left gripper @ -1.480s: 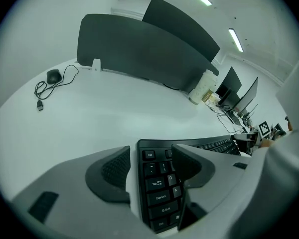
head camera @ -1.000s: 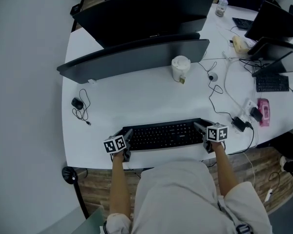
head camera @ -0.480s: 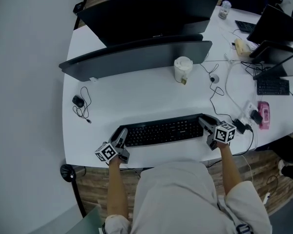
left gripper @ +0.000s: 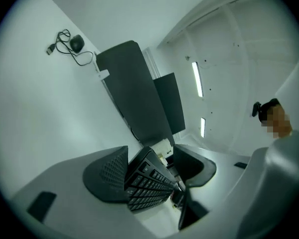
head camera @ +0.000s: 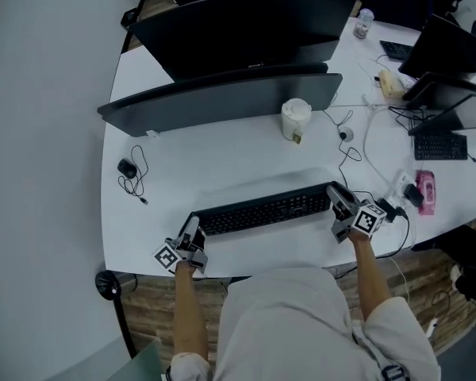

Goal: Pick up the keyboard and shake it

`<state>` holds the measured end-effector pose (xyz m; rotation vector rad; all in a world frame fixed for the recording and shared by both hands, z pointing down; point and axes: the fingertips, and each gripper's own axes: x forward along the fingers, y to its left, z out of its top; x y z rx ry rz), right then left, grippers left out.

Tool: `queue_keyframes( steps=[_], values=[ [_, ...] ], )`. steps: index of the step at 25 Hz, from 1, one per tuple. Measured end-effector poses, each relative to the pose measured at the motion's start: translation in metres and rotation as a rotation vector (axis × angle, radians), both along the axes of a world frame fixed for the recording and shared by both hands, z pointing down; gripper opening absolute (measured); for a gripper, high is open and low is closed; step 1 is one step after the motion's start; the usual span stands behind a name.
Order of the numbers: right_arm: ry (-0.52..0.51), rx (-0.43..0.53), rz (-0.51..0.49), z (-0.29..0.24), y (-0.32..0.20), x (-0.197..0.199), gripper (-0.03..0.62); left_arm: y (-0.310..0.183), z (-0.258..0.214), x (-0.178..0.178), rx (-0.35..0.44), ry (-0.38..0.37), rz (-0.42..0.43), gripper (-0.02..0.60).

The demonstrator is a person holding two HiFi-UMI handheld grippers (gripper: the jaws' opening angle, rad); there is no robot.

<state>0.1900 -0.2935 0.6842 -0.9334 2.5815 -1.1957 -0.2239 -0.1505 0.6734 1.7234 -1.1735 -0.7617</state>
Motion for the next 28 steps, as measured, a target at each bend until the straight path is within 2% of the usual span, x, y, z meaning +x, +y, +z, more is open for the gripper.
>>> queue_keyframes(
  steps=[2,4,6,8,12,16,23,25,28],
  values=[
    [-0.010,0.010,0.001,-0.001,0.001,0.006,0.176,0.006,0.002,0.008,-0.007,-0.041,0.080,0.279],
    [-0.019,0.018,-0.023,-0.002,0.004,0.009,0.176,0.013,0.006,0.009,-0.020,-0.115,0.133,0.281],
    [-0.038,0.020,-0.043,-0.005,0.007,0.010,0.178,0.016,0.005,0.009,-0.010,-0.167,0.155,0.281],
    [-0.065,0.020,-0.046,-0.007,0.008,0.010,0.179,0.013,-0.002,0.008,0.022,-0.181,0.134,0.287],
    [-0.072,0.015,-0.021,-0.005,0.008,0.012,0.179,0.006,-0.010,0.005,0.078,-0.101,0.070,0.302],
    [-0.069,0.012,-0.009,-0.003,0.007,0.012,0.178,0.007,0.000,0.000,0.050,-0.127,0.059,0.304],
    [-0.104,-0.001,0.019,0.000,-0.001,0.025,0.178,0.016,-0.011,0.025,0.101,0.058,0.224,0.300],
    [-0.108,-0.006,0.026,0.005,-0.002,0.030,0.178,0.018,-0.013,0.029,0.107,0.071,0.259,0.295],
    [-0.107,-0.005,0.013,0.005,-0.001,0.029,0.176,0.021,-0.009,0.030,0.101,0.033,0.288,0.272]
  ],
)
